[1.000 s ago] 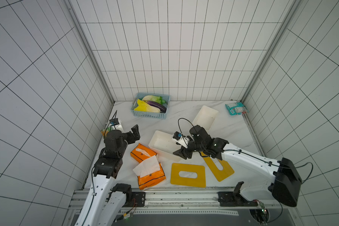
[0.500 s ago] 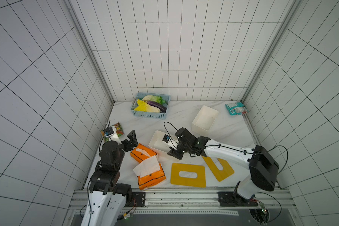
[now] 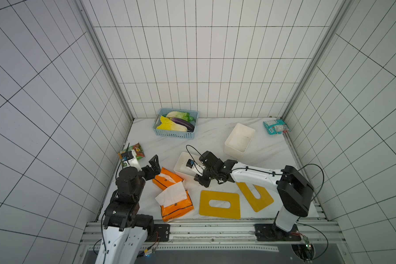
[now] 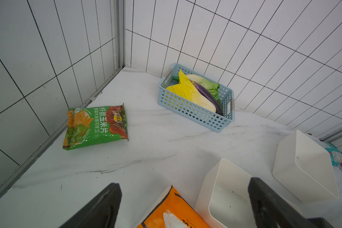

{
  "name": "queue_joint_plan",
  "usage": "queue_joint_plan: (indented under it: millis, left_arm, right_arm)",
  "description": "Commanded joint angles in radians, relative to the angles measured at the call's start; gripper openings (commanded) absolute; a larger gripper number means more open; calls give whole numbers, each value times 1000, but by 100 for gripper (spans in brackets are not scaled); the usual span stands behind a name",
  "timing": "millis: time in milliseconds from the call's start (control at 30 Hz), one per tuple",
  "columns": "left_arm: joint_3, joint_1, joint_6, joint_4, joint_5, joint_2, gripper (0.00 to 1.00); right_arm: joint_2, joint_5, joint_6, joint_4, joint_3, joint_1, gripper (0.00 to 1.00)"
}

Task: Put the tissue paper into the tissue box
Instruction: Move the tissue box to the center of the board.

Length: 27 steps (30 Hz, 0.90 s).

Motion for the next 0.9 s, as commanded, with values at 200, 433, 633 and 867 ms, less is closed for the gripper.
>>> queue_joint_plan:
  millis: [200, 433, 633, 867]
  left_arm:
    - [-13, -3, 14, 3, 23, 1, 98]
    - [-14, -3, 14, 6, 36, 8, 99]
    - [-15, -3, 14, 7, 38, 11, 98]
    - [-15, -2, 14, 9, 46, 14, 98]
  right_arm:
    - [36, -31, -66, -31, 89, -123, 0]
    - [122, -138, -212, -89, 193, -246, 0]
    - [187, -153, -349, -184, 273, -281, 0]
    - [106, -246, -292, -232, 300, -274, 31]
